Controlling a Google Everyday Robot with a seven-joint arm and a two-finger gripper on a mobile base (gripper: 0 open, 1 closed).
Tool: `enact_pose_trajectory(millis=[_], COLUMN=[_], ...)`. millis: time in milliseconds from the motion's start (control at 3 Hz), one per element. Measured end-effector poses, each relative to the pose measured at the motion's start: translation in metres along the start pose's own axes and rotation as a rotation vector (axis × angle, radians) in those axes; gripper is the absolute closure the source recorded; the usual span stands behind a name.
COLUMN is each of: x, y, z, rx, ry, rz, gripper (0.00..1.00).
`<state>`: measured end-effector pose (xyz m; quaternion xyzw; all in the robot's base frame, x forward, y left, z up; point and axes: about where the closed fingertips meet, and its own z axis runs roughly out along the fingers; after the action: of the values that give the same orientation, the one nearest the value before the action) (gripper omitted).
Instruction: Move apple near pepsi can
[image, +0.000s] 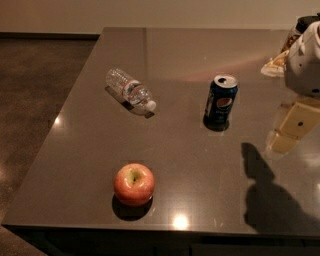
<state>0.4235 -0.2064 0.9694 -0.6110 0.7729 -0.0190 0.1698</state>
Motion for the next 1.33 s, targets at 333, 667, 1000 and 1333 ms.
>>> enact_pose_trajectory(millis=[333,667,1000,1333], x=[-0.013,-0.038,-0.085,-0.114], y=[0.039,0.078,0.116,0.127], z=[0.01,0.026,0.058,0.076], rx=[-0.037,-0.089,-0.166,-0.19], ry=[-0.088,-0.177,-0.297,-0.377], rz=[-0.029,-0.067,-0.102,-0.099], gripper=[0.0,0.0,0.0,0.0])
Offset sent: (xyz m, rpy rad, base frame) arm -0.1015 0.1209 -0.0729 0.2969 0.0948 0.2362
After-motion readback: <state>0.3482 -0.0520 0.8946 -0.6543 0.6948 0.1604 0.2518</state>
